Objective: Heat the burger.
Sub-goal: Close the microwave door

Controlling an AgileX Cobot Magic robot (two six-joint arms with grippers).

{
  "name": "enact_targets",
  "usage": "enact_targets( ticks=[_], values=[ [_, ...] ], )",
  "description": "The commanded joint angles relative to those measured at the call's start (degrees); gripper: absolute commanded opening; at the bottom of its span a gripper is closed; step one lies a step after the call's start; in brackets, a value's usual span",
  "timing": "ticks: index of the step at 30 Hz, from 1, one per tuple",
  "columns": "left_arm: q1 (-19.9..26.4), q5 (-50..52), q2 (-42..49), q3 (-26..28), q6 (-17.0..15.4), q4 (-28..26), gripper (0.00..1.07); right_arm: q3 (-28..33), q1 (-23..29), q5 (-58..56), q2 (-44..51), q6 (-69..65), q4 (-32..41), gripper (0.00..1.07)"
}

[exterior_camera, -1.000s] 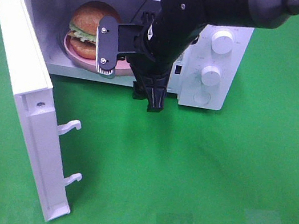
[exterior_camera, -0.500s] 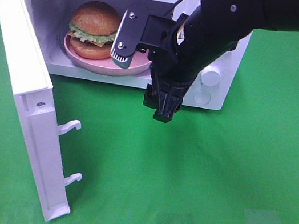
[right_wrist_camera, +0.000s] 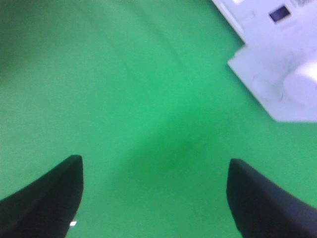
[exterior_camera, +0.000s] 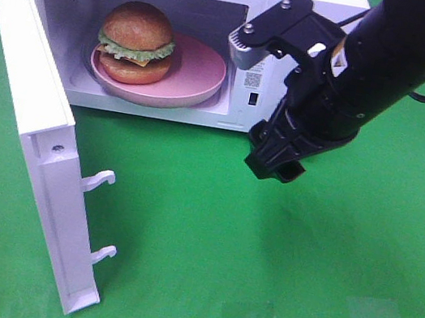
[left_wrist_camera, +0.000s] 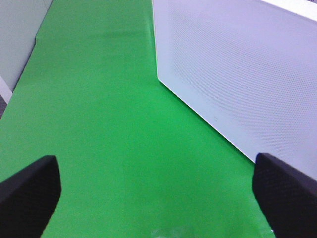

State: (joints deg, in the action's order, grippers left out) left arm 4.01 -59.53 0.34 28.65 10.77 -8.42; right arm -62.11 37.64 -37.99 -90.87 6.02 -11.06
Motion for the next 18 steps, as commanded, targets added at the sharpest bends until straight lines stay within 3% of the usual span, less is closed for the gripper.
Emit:
enact_targets(
  ticks=[1, 6, 18],
  values=[
    [0.2, -0.1, 0.3, -0.2, 0.1, -0.1, 0.98, 0.9, -2.6, -8.1, 3.8, -3.3, 3.6, 0.78],
    [0.2, -0.1, 0.3, -0.2, 0.1, -0.1, 0.98, 0.9, -4.8, -18.4, 7.6, -6.0, 7.2, 0.76],
    [0.2, -0.1, 0.3, -0.2, 0.1, -0.1, 0.98, 4.2, -4.9, -23.1, 17.0, -7.6, 7.4, 0.76]
  ],
)
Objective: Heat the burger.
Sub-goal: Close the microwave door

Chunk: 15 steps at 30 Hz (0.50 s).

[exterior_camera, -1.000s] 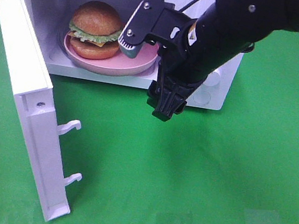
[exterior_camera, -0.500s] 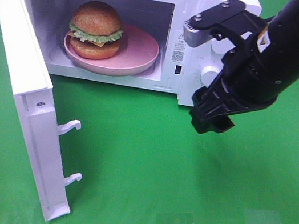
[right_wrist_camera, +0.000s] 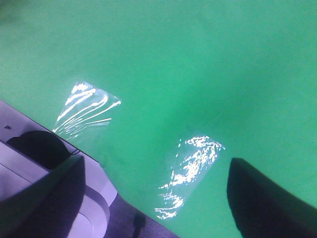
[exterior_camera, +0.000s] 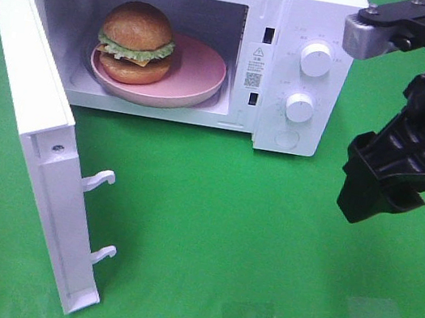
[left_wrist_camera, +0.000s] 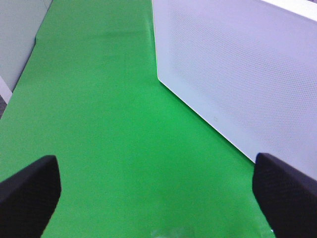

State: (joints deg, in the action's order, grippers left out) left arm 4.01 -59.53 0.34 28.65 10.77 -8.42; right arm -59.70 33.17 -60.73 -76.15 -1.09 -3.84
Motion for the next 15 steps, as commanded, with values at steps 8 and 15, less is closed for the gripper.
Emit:
enact_targets(
  ticks=[8, 15],
  values=[
    [0.2, -0.1, 0.3, -0.2, 0.1, -0.1, 0.98, 7.4, -0.4, 0.5, 8.9, -1.0, 0.2, 0.76],
    [0.2, -0.1, 0.3, -0.2, 0.1, -0.1, 0.98, 12.8, -0.4, 0.2, 15.5, -1.0, 0.1, 0.76]
  ],
)
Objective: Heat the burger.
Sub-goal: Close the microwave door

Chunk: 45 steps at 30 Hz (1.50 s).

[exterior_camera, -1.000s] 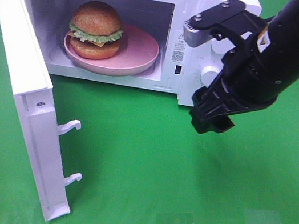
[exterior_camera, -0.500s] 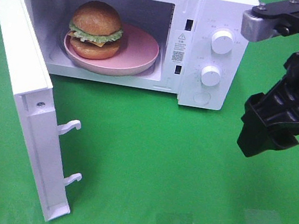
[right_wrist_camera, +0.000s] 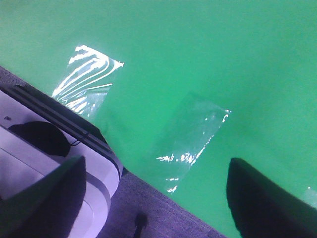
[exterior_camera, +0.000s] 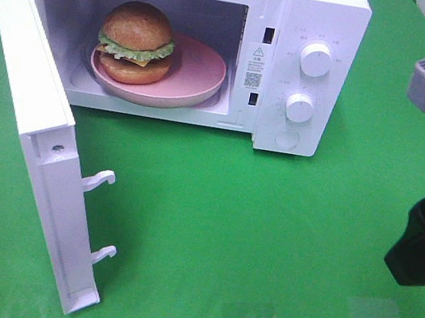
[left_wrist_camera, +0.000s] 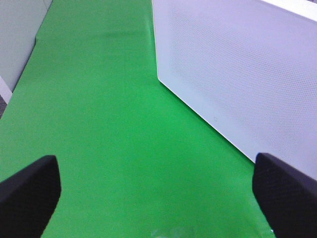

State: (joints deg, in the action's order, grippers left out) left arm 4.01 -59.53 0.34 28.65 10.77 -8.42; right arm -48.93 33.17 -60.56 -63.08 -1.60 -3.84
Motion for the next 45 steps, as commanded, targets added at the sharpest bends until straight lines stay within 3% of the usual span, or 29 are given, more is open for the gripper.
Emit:
enact_targets(
  ticks=[1, 6, 20, 25, 37, 45],
  values=[
    [0.2, -0.1, 0.3, -0.2, 0.1, -0.1, 0.98, 4.2, -0.4, 0.6, 5.2, -0.5, 0.0, 0.76],
    [0.2, -0.1, 0.3, -0.2, 0.1, -0.1, 0.98, 8.2, -1.7, 2.2, 10.8, -0.6, 0.1, 0.76],
    [0.2, -0.1, 0.3, -0.2, 0.1, -0.1, 0.98, 16.2, -17.5, 3.9, 38.8, -2.8, 0.0, 0.76],
    [0.2, -0.1, 0.3, -0.2, 0.1, -0.1, 0.98, 19.1, -20.3, 3.8, 48.5, -4.1, 0.1, 0.76],
    [0.2, -0.1, 0.3, -0.2, 0.1, -0.1, 0.98, 19.7, -24.5, 3.1, 62.8, -4.2, 0.5, 0.76],
    [0.2, -0.1, 0.3, -0.2, 0.1, -0.2, 0.98, 19.7, -25.9, 3.1, 64.7, -4.2, 0.5, 0.76]
  ],
)
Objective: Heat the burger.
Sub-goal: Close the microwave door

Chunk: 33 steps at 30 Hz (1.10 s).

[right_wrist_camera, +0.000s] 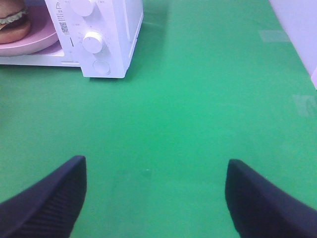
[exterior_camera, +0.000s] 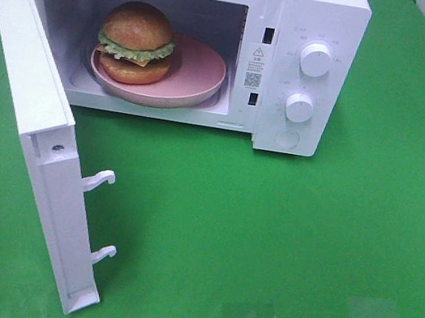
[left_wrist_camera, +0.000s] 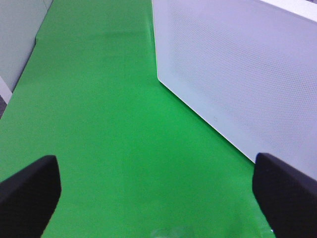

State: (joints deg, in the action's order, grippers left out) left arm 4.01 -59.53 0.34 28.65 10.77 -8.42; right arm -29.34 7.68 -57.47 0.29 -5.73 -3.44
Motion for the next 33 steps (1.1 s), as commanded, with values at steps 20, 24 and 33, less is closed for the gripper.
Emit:
enact_targets(
  ticks=[20, 24, 33],
  values=[
    [0.2, -0.1, 0.3, -0.2, 0.1, -0.2, 0.98, 0.1, -0.4, 0.0, 1.4, -0.1, 0.1, 0.76],
    [0.2, -0.1, 0.3, -0.2, 0.1, -0.2, 0.98, 0.1, -0.4, 0.0, 1.4, -0.1, 0.1, 0.76],
    [0.2, -0.1, 0.3, -0.2, 0.1, -0.2, 0.98, 0.1, -0.4, 0.0, 1.4, -0.1, 0.1, 0.76]
  ],
)
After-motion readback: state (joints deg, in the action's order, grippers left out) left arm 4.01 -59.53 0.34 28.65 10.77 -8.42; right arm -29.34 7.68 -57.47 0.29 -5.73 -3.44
